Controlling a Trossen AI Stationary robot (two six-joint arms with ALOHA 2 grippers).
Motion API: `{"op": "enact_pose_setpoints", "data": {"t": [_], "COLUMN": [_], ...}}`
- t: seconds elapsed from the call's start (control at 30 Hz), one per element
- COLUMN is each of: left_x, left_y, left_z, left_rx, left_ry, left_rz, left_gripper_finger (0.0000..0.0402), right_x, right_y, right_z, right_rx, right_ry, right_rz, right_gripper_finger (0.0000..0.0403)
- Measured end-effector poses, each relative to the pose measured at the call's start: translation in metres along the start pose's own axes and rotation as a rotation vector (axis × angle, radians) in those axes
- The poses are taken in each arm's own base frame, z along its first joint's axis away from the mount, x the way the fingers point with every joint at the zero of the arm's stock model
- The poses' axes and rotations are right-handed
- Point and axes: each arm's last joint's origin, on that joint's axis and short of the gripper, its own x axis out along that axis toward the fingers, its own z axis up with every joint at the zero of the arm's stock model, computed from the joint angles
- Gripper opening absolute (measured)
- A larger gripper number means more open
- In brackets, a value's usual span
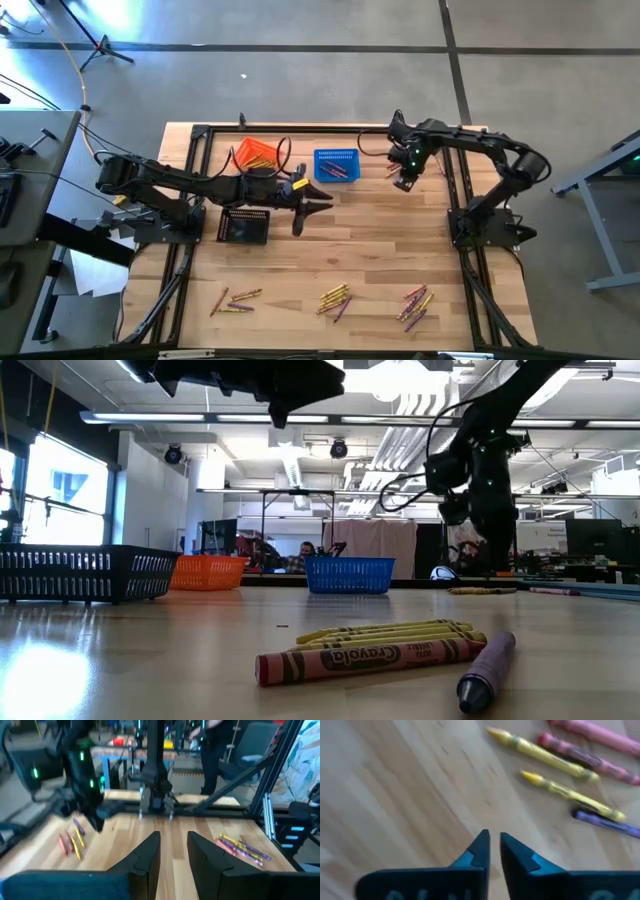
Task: Sort crayons
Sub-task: Put the yellow crayon into the orange bin
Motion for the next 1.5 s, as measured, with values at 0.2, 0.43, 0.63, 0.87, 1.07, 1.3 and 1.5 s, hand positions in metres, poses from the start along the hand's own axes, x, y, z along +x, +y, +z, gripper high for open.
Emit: {"op": "enact_pose_setpoints", "data": {"t": [0.2,0.43,0.63,0.87,1.07,1.3,1.5], "left_x": [0.000,0.000,0.000,0.000,0.000,0.000,0.000], "left_y": [0.001,0.001,0.001,0.001,0.004,0.005,0.005], "left_z": [0.006,0.002,-0.001,-0.007,-0.005,-0.006,-0.006], "left_rx": [0.075,0.084,0.101,0.136,0.115,0.111,0.118], "left_ry": [-0.062,-0.021,0.012,0.070,0.058,0.062,0.066], "left_rz": [0.002,0.002,0.002,0.018,0.119,0.126,0.126], "left_gripper_finger": [0.0086,0.0086,0.0086,0.0086,0.0086,0.0086,0.0086], "right_x": [0.001,0.000,-0.001,0.001,0.004,0.036,0.047], "right_y": [-0.005,-0.010,-0.011,0.006,0.007,0.000,0.000], "right_z": [0.000,0.006,0.015,0.015,0.018,0.025,0.030], "right_rx": [-0.157,-0.555,-0.535,-0.486,-0.619,-0.611,-0.646], "right_ry": [0.045,0.074,-0.022,-0.087,-0.013,0.109,0.166], "right_rz": [-0.161,-0.289,-0.313,-0.122,-0.274,-0.238,-0.274], "right_gripper_finger": [0.0116,0.0146,0.0142,0.0142,0.0142,0.0142,0.0141]}}
